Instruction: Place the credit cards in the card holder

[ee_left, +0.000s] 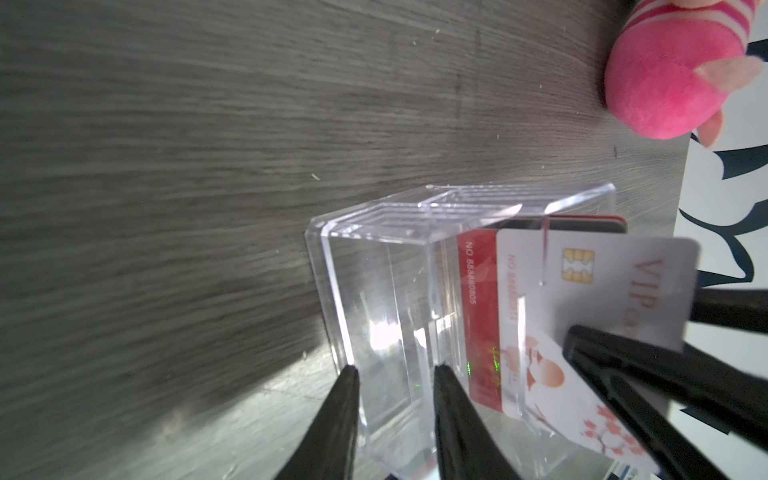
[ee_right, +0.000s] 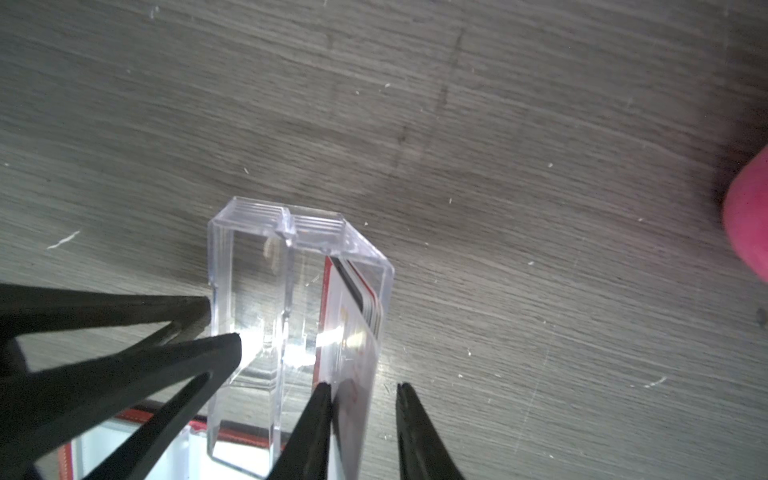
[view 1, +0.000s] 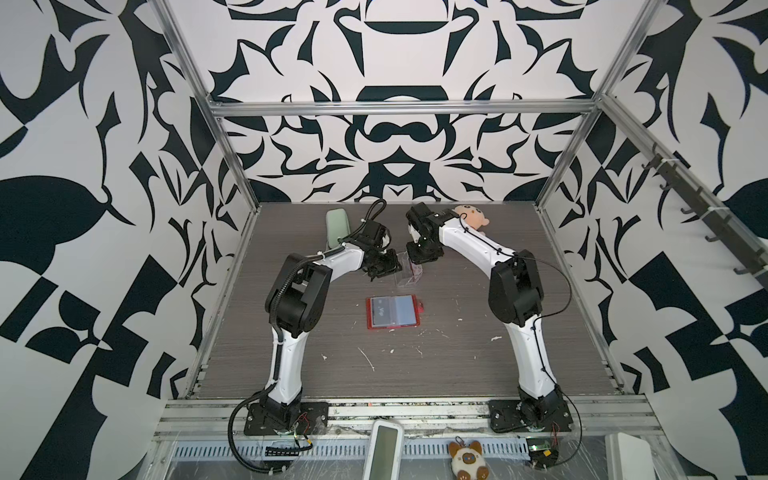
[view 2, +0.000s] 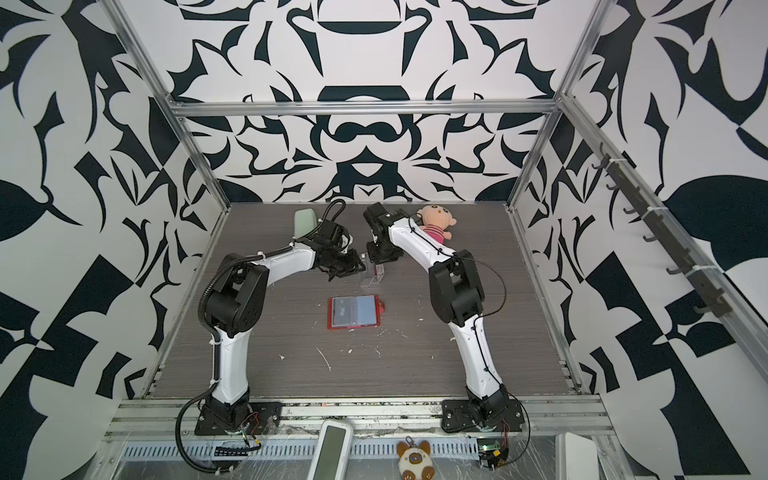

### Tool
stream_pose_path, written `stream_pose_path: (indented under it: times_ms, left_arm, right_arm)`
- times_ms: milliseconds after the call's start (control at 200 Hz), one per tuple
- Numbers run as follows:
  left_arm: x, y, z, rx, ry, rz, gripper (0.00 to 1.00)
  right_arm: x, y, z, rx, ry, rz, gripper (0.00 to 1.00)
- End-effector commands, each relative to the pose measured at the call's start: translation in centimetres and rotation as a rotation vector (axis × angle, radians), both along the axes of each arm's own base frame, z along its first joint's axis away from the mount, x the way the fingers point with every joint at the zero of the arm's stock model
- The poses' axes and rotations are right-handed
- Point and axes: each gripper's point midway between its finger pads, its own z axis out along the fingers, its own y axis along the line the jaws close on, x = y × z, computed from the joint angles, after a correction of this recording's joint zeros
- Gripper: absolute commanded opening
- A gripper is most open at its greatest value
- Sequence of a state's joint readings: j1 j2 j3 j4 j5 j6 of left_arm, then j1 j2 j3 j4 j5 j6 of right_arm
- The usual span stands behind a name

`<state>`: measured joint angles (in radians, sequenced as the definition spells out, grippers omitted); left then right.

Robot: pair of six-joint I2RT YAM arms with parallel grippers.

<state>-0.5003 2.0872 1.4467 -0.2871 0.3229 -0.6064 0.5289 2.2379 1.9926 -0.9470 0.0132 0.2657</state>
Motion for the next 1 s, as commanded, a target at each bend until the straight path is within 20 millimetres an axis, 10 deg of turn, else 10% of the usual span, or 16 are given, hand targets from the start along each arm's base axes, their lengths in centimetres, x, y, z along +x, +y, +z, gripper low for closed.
stream_pose_path:
  times_ms: [0, 995]
  left_arm:
    - [-1.6, 1.9, -3.8, 0.089, 0.099, 0.028, 0.34]
    - [-1.8, 2.0, -4.1, 0.088, 0.109, 0.032, 0.34]
  right_arm:
    - [0.1, -0.7, 2.2, -0.028, -0.035, -0.001, 0.29]
    - [-0.8, -0.5, 4.4, -0.027, -0.068, 0.016, 0.24]
